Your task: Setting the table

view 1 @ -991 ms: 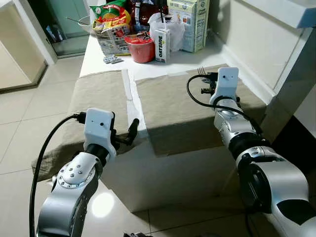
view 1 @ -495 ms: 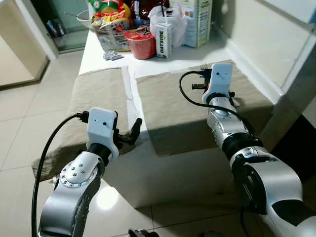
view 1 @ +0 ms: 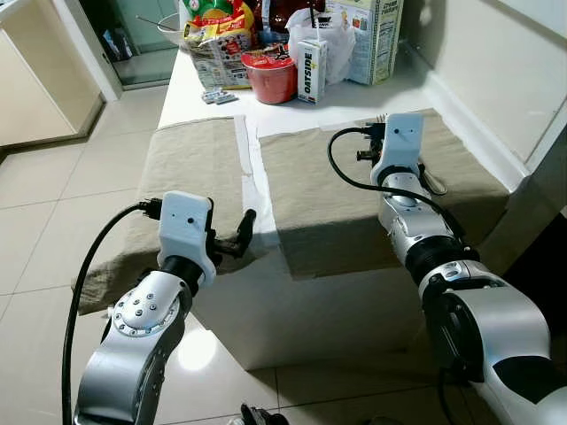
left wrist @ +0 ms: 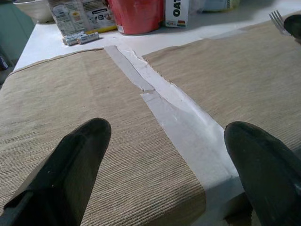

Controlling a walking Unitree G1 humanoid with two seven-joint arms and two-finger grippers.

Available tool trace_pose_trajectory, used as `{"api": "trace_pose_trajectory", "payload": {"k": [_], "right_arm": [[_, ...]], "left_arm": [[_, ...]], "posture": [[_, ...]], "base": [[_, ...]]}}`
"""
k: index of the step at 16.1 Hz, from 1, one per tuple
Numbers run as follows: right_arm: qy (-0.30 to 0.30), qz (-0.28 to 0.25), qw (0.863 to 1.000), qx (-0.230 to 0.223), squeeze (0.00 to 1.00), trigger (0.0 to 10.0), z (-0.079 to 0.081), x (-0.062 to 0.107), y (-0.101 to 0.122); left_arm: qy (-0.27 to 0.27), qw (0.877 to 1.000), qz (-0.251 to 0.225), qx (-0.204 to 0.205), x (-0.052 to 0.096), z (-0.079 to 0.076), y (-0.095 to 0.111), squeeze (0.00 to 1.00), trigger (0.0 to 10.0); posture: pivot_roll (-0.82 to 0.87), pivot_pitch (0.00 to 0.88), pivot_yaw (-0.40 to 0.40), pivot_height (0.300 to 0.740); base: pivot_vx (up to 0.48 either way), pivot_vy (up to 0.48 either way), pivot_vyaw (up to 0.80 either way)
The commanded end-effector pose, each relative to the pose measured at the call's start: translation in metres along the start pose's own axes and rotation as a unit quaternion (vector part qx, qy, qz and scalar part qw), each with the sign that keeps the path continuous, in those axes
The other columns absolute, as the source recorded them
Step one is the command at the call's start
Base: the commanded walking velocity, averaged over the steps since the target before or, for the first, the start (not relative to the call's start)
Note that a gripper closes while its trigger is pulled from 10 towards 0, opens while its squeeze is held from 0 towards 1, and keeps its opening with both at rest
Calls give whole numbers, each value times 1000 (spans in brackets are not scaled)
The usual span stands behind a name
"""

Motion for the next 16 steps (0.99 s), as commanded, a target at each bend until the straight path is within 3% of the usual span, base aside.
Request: {"api": "trace_pose_trajectory", "payload": {"k": [1, 3, 8, 10, 11, 14, 16], "right_arm": [[6, 16, 1000, 3, 1000, 10000, 5, 1, -6], [7, 17, 1000, 8, 1000, 10000, 5, 0, -6], [22, 8, 1000, 6, 1000, 10000, 12, -1, 0], [24, 0, 999, 25, 1000, 10000, 14, -1, 5], [37, -16, 998, 50, 0, 10000, 20, -3, 15], [61, -15, 996, 63, 0, 10000, 28, -3, 17], [55, 0, 996, 63, 0, 10000, 22, -3, 10]], "left_arm": [[11, 1000, 2, -2, 1, 4, -2, 0, 10000], [11, 1000, 0, 1, 1, 3, -1, 0, 10000], [13, 1000, 0, 5, -1, 2, -2, 0, 10000], [12, 1000, 0, 5, -1, 2, -2, 0, 10000], [11, 1000, 0, 6, -2, 1, -2, 0, 10000], [9, 1000, 1, 9, -3, -1, -3, 0, 10000], [9, 1000, 1, 11, -3, -1, -3, 0, 10000]], "posture": [[-23, 52, 151, 740], [-22, 50, 147, 740], [-23, 49, 145, 740], [-25, 47, 144, 740], [-28, 47, 144, 740], [-33, 46, 142, 740], [-33, 47, 140, 740]], "base": [[0, 0, 0], [0, -345, 0], [0, 0, 0], [0, 0, 0], [0, 0, 0], [0, 0, 0], [0, 0, 0]]}}
Point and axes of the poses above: a point about 5 cm out from each wrist's last joint towards the gripper, its own x axis pointing back from the gripper into the wrist, its own y axis along the axis of the wrist's last joint, z = x × y, the point moved 6 cm from there along -x, pointing out of the wrist towards the gripper, and after that the axes turned 5 degrees about -x, right-handed, at the moved point
